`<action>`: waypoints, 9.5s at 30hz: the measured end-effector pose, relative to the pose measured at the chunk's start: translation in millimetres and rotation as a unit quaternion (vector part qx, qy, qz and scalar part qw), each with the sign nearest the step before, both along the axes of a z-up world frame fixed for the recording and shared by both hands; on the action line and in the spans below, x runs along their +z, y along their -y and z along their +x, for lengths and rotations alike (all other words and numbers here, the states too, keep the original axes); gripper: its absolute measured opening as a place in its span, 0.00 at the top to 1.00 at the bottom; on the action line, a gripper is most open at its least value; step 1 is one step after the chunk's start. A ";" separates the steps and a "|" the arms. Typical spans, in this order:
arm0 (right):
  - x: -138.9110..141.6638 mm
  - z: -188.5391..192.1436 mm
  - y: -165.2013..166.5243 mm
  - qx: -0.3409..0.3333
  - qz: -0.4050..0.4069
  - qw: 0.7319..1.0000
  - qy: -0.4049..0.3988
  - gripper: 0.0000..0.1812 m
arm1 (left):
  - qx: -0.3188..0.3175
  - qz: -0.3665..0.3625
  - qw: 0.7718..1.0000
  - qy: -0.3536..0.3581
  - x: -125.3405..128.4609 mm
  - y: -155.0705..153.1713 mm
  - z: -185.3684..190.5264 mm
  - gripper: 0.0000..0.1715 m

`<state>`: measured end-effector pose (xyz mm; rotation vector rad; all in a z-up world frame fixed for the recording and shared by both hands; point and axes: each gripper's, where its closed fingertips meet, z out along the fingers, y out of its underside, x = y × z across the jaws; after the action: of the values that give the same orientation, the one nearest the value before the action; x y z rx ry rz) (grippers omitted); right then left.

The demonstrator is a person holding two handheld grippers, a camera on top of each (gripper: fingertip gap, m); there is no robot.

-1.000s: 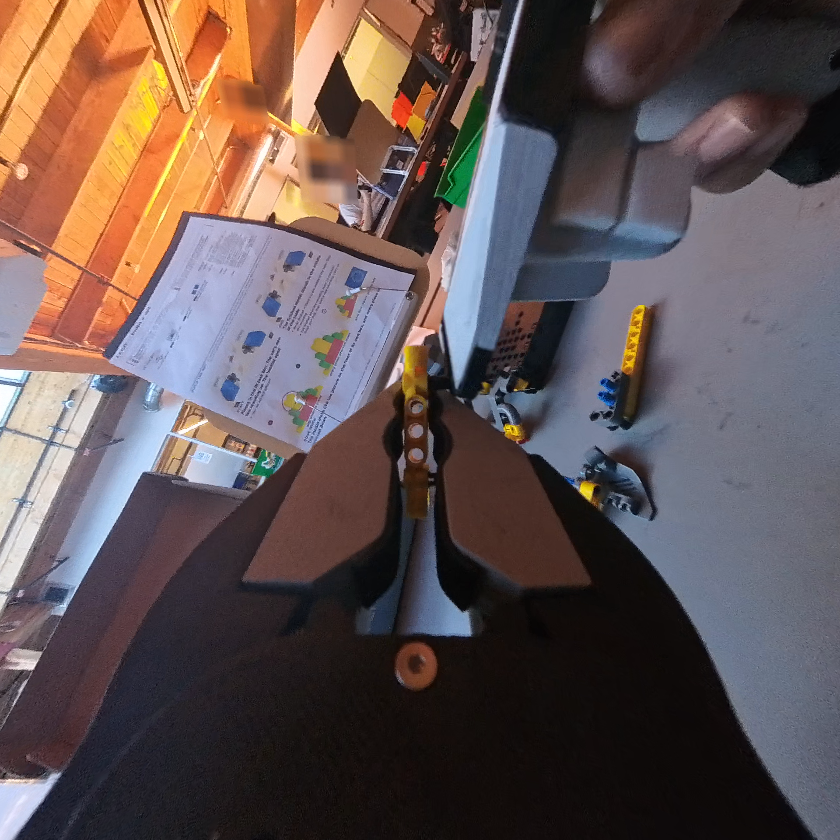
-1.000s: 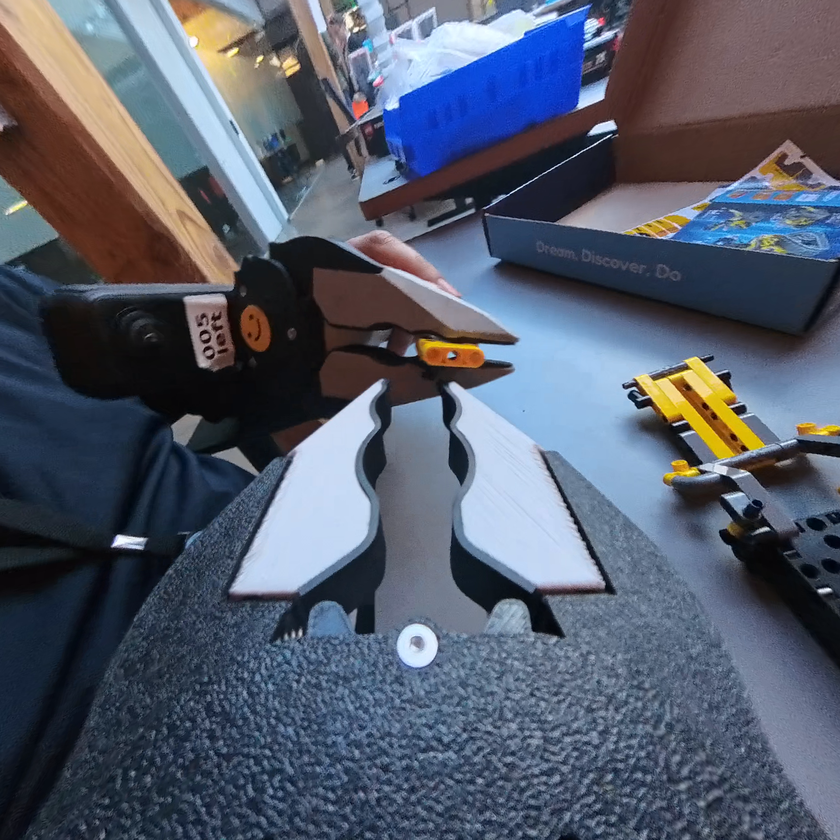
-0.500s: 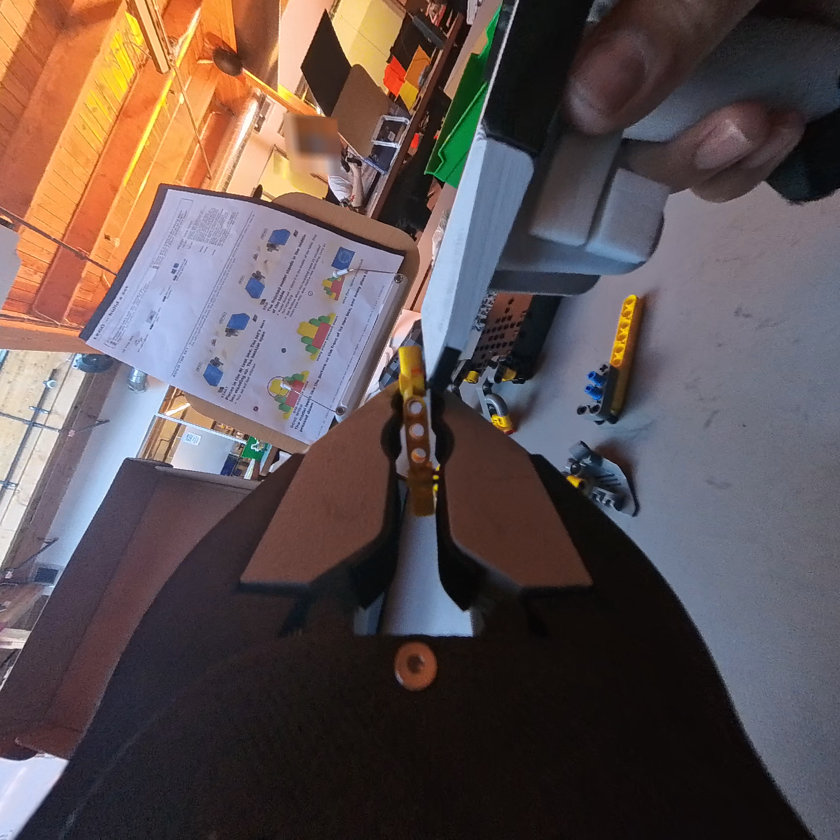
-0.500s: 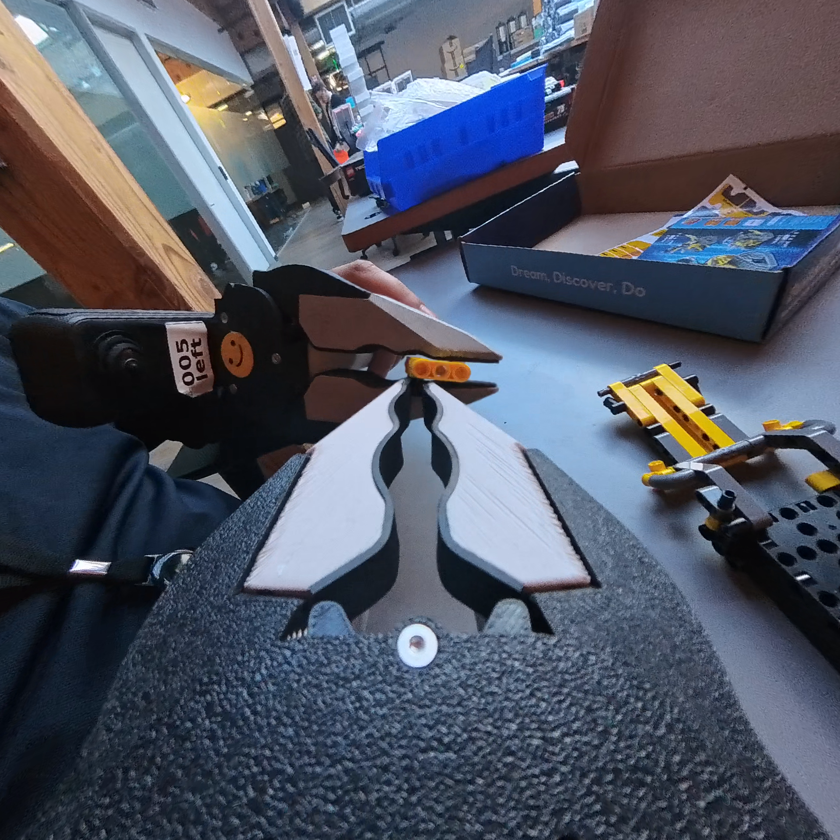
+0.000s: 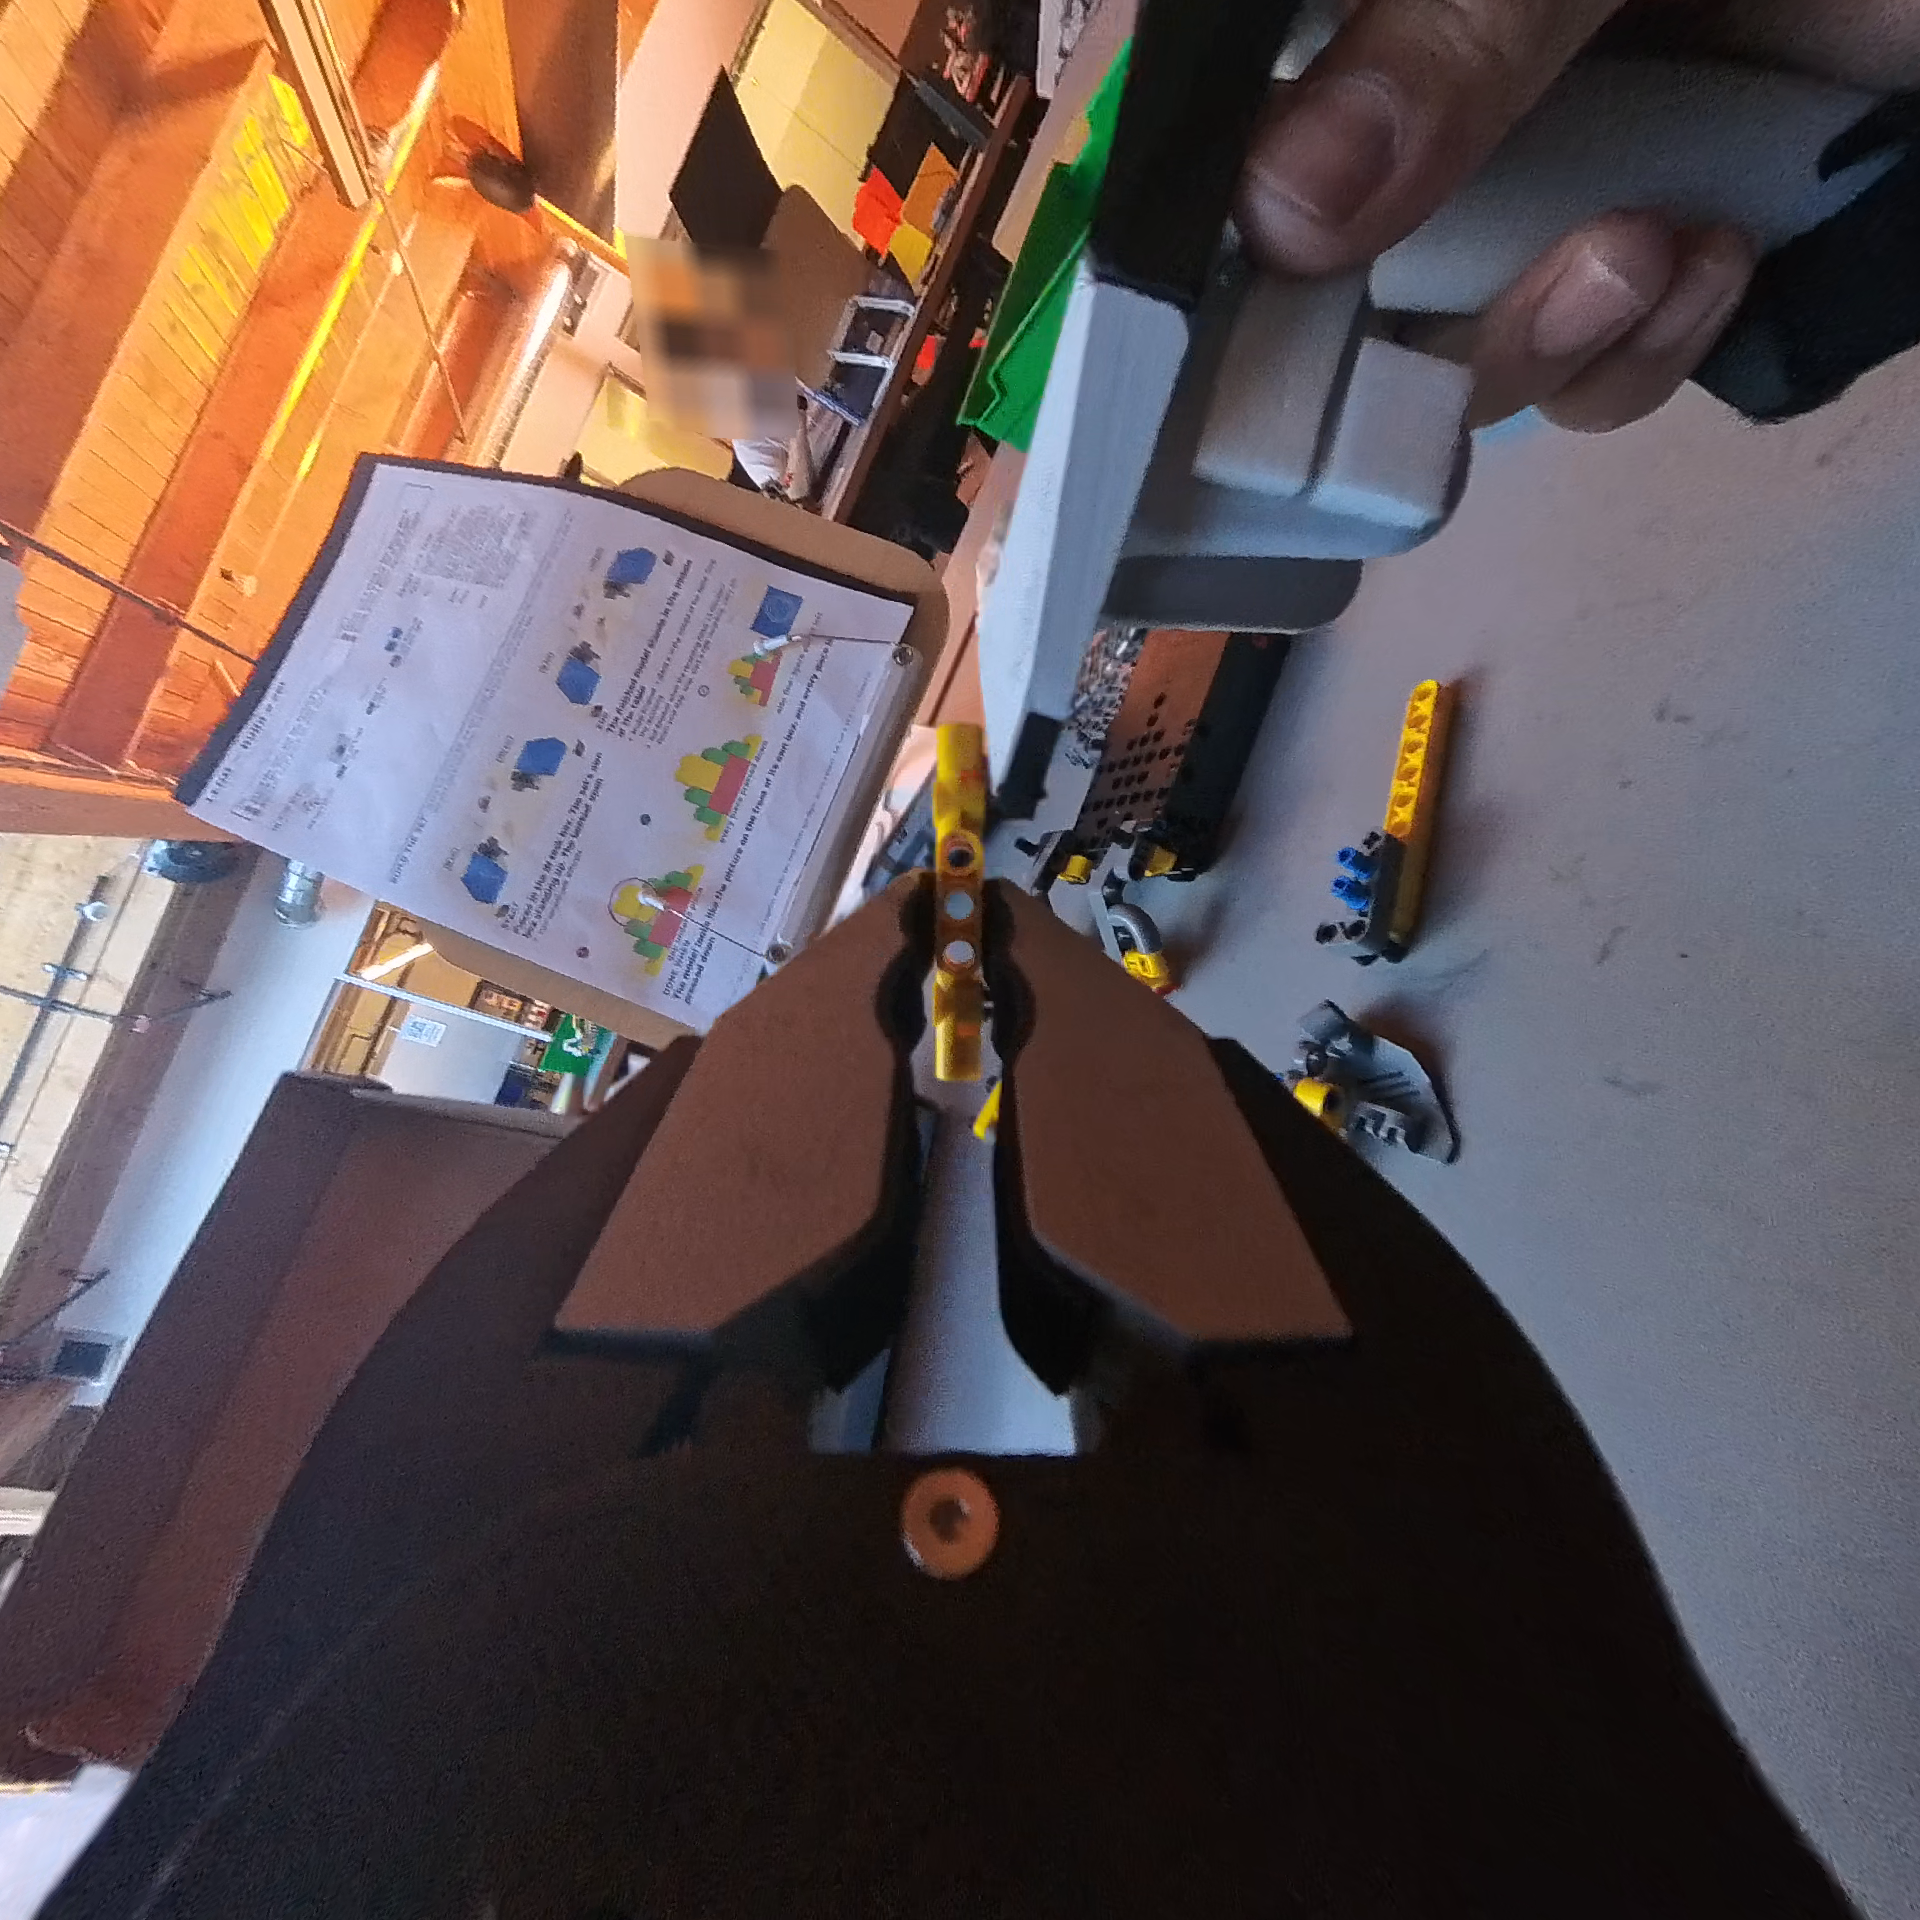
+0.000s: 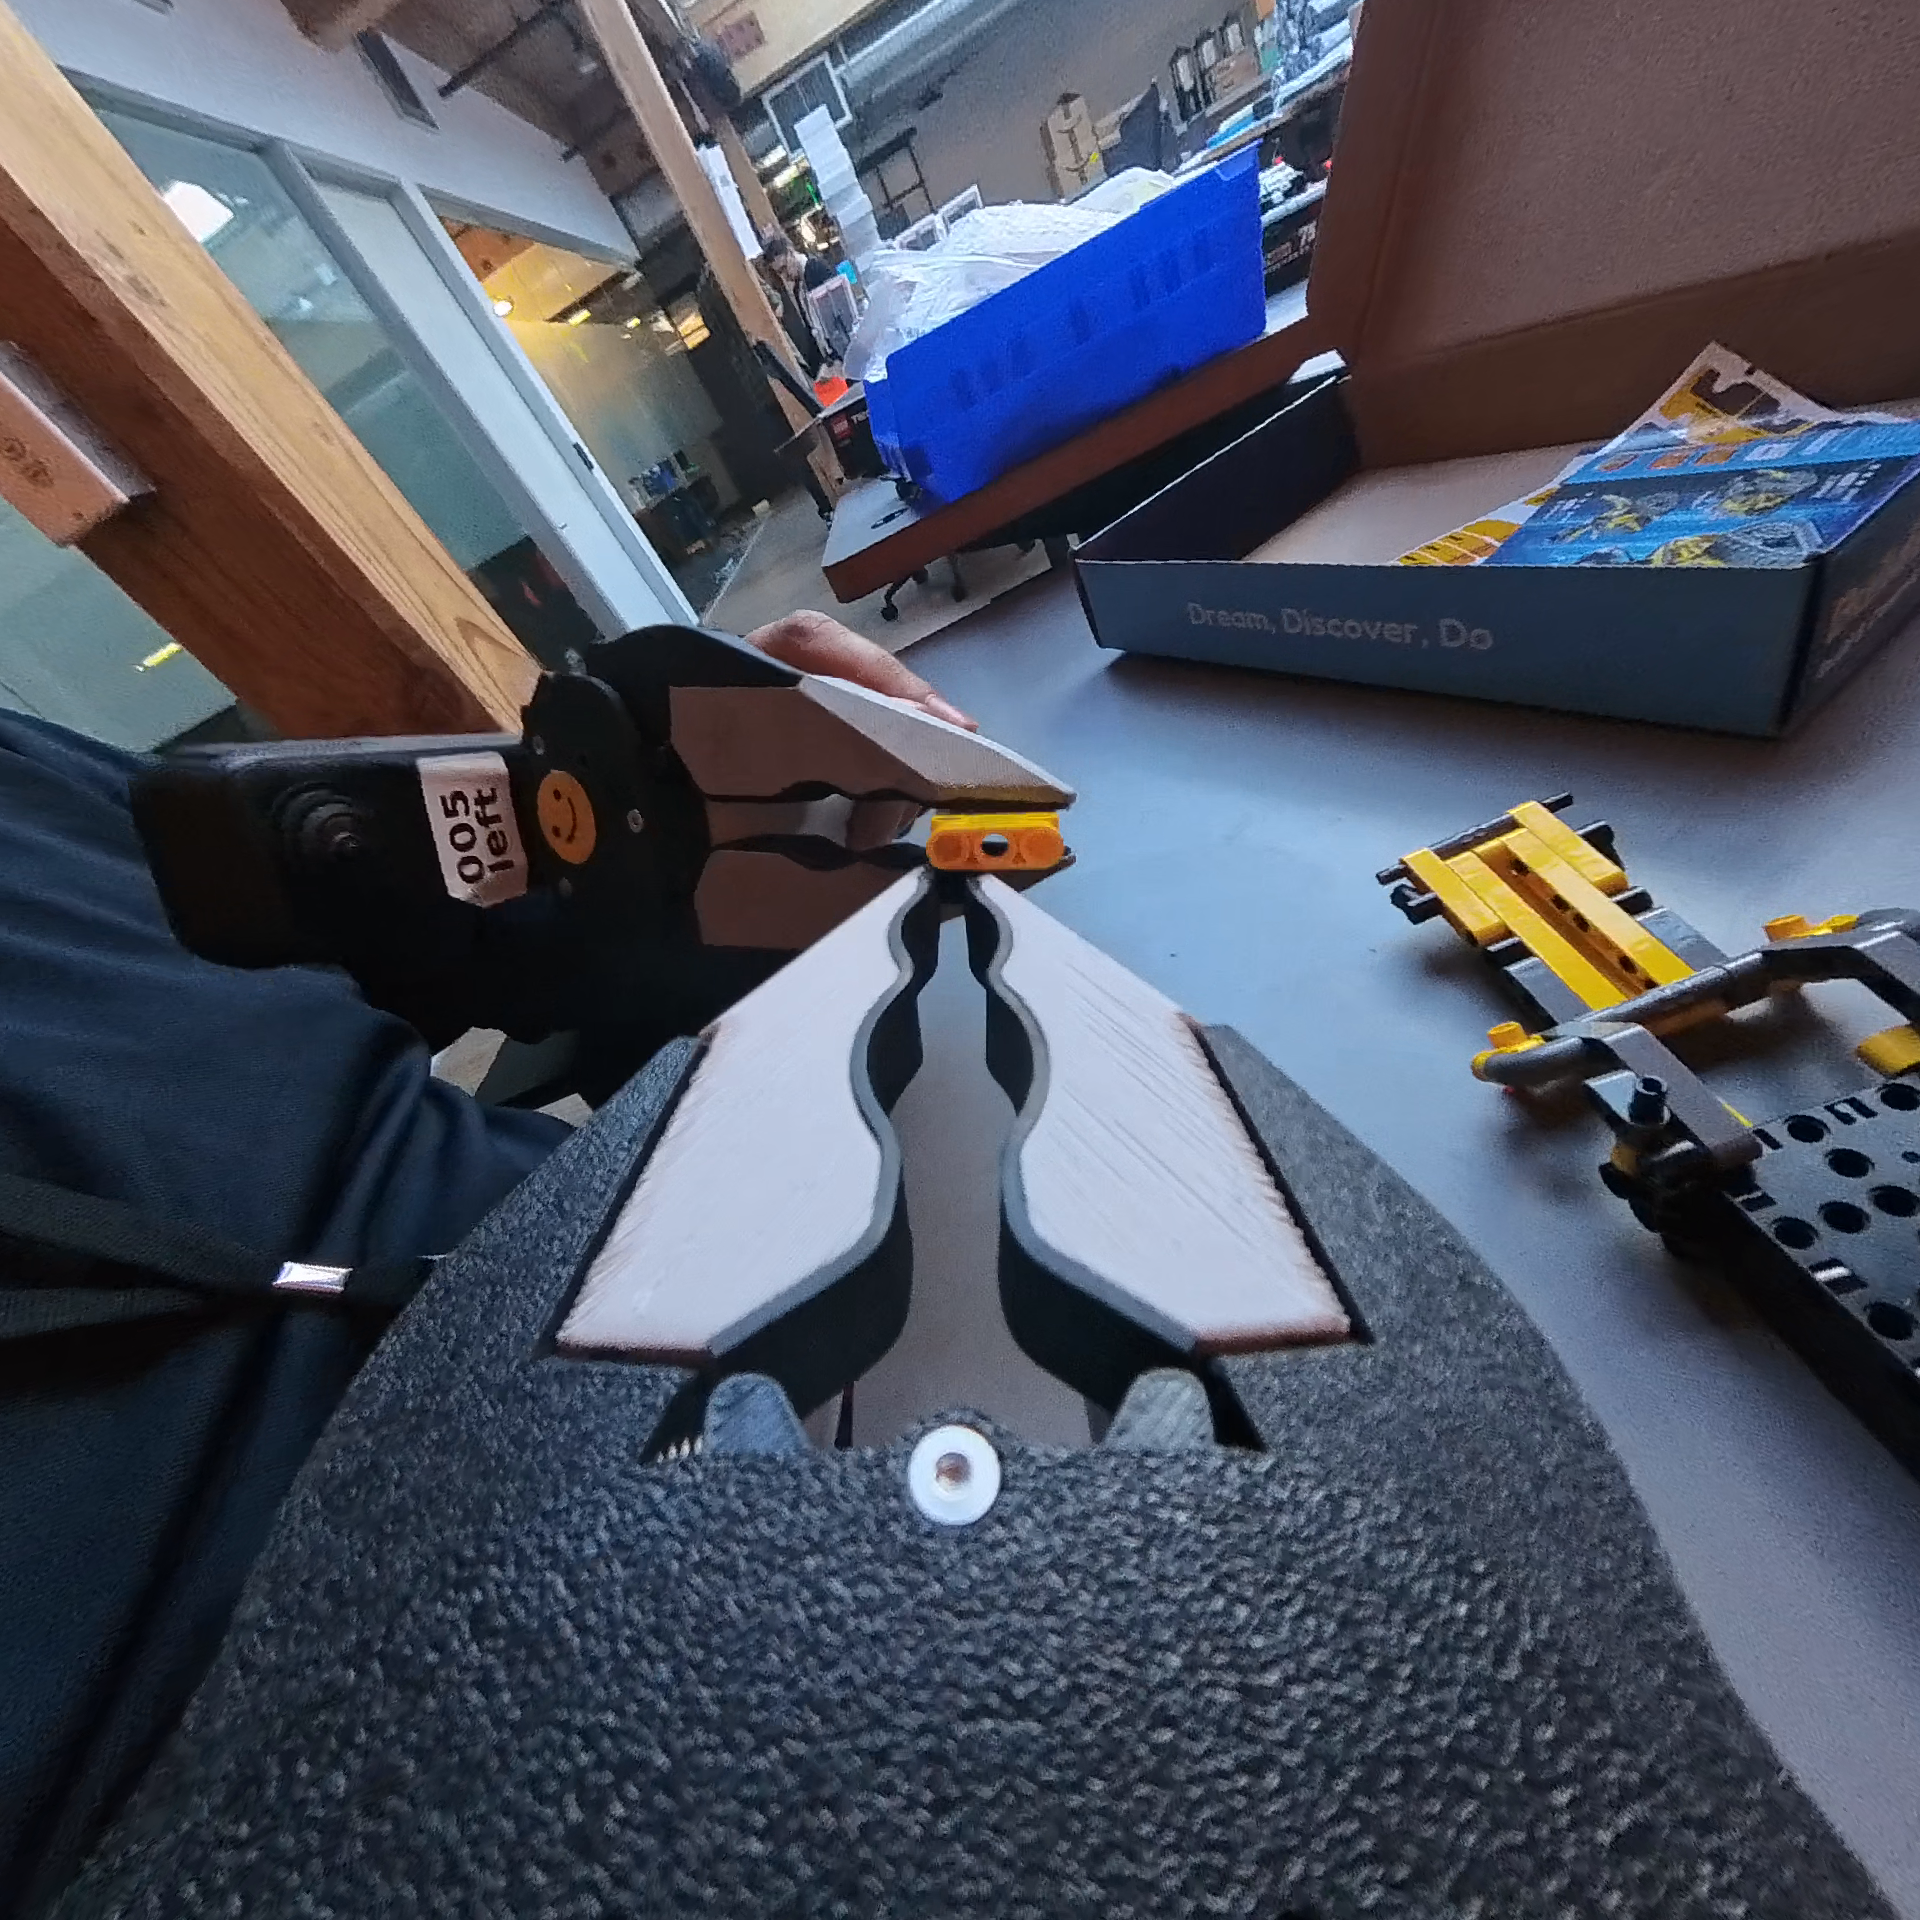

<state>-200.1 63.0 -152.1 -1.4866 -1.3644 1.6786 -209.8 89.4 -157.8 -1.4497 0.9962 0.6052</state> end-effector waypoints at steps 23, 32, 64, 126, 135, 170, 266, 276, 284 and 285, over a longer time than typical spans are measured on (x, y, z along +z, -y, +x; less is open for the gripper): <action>-24.1 -11.5 -12.1 -0.131 0.260 0.954 0.065 0.99 | 0.035 -0.055 0.998 -0.005 -23.6 -5.7 -7.8 0.97; -24.6 -13.9 -10.6 -0.137 0.139 0.980 0.031 0.99 | 0.058 -0.031 0.998 -0.020 -21.6 -5.9 -8.3 0.97; -17.3 -7.7 -18.5 -0.120 0.318 0.935 0.099 1.00 | 0.085 0.031 0.995 0.052 34.2 -6.8 -61.5 0.96; 6.6 4.2 -20.4 -0.094 0.097 0.991 -0.010 1.00 | -0.028 0.028 0.999 0.014 14.9 3.9 9.1 0.82; 15.4 6.4 -10.9 -0.032 -0.031 0.998 -0.038 1.00 | -0.030 0.026 0.999 0.017 13.3 1.3 3.4 0.79; 6.3 1.3 5.5 0.008 -0.029 1.000 0.004 1.00 | -0.043 0.039 0.995 -0.082 14.2 13.1 12.5 0.93; -2.0 -2.9 -3.9 -0.121 0.202 0.971 0.028 0.99 | -0.016 0.040 0.999 -0.012 6.4 5.1 9.1 0.96; -8.8 -3.2 0.0 -0.099 0.242 0.964 0.043 1.00 | -0.043 0.016 0.999 -0.022 -0.5 8.5 9.5 0.96; -14.3 -2.1 0.0 -0.088 0.264 0.959 0.053 1.00 | -0.020 0.046 0.997 -0.051 3.1 8.4 8.8 0.96; -13.5 -2.0 0.1 -0.087 0.267 0.958 0.054 1.00 | -0.018 0.055 0.997 -0.051 5.3 8.9 8.8 0.97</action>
<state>-202.1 62.8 -165.6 -1.3390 -1.5363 1.0210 -201.0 80.5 -152.5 -1.3115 1.0504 0.7035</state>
